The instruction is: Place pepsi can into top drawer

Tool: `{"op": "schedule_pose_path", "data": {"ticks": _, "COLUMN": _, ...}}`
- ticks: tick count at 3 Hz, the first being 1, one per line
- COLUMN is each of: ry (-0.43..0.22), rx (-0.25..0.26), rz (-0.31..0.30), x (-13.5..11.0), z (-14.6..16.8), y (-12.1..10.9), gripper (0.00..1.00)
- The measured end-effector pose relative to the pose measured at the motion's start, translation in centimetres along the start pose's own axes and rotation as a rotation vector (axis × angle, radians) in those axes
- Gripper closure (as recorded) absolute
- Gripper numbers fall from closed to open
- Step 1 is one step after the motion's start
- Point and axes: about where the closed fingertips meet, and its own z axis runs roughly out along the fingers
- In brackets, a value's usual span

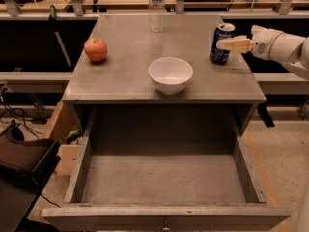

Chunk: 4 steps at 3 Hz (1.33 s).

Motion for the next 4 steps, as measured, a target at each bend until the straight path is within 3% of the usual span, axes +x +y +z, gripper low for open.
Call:
{"op": "schedule_pose_path", "data": {"ticks": 2, "ry": 0.024, "rx": -0.149, "rz": 0.001, "x": 1.3, "z": 3.6, "y": 5.5, "gripper": 0.00}}
{"op": "schedule_pose_path", "data": {"ticks": 3, "ry": -0.005, "rx": -0.202, "rz": -0.043, "x": 0.2, "z": 3.7, "y": 7.9, "gripper": 0.18}}
{"op": "schedule_pose_path", "data": {"ticks": 4, "ry": -0.004, "rx": -0.205, "rz": -0.043, "x": 0.2, "z": 4.0, "y": 8.0, "gripper": 0.40}}
